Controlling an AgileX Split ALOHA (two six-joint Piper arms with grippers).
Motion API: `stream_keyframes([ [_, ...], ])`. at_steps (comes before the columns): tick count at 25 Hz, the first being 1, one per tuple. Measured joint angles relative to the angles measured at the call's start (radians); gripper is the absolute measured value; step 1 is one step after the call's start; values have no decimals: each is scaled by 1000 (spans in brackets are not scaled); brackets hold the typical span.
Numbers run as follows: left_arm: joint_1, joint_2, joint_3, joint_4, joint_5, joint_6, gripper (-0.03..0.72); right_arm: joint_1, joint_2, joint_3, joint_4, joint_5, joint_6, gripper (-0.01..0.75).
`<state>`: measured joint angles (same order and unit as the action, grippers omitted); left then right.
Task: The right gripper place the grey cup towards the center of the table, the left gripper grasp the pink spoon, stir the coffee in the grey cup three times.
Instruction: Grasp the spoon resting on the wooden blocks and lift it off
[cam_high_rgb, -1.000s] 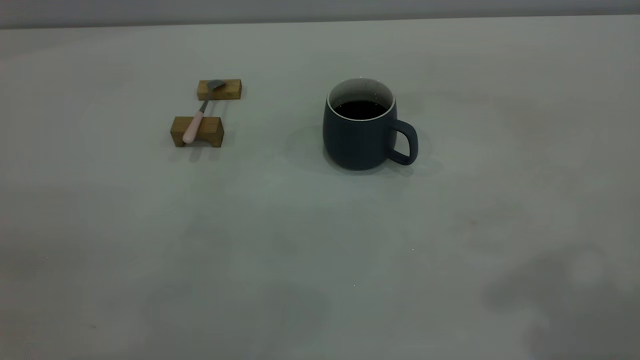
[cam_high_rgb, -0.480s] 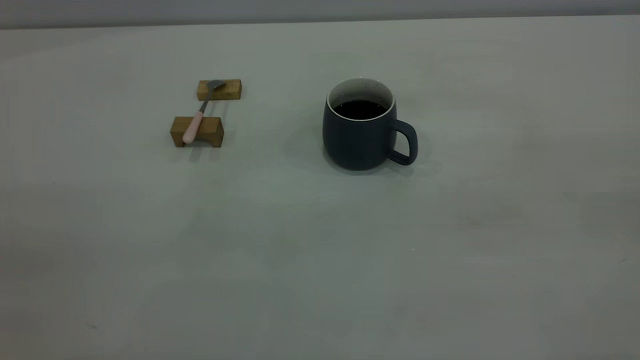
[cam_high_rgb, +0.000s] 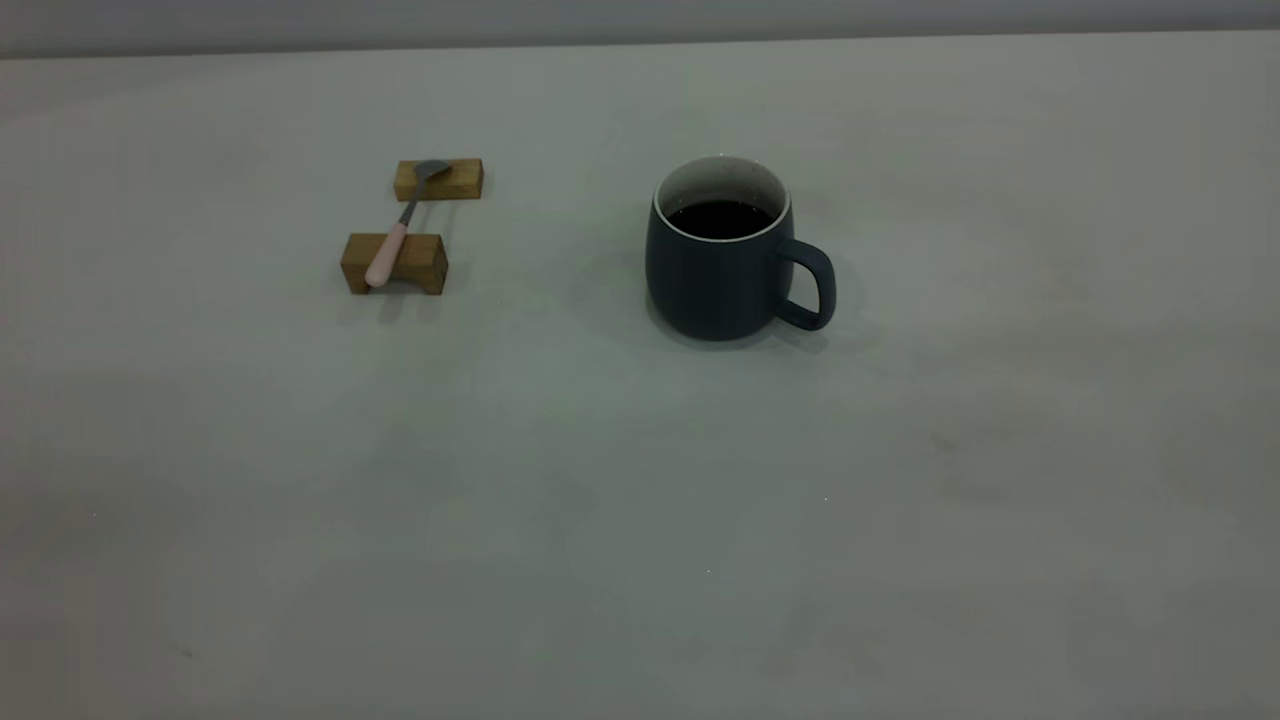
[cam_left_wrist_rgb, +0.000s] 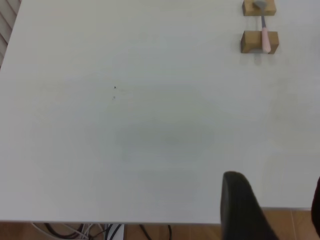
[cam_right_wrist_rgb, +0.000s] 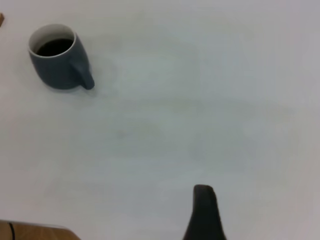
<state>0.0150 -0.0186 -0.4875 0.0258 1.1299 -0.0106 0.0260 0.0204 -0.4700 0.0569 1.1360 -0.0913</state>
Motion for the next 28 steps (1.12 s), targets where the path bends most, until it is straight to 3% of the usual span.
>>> stream_keyframes([
  [5, 0, 0, 0, 0, 0, 0, 422, -6, -1, 0, 2, 0, 0, 602],
  [28, 0, 0, 0, -1, 0, -5, 422, -6, -1, 0, 2, 0, 0, 333],
])
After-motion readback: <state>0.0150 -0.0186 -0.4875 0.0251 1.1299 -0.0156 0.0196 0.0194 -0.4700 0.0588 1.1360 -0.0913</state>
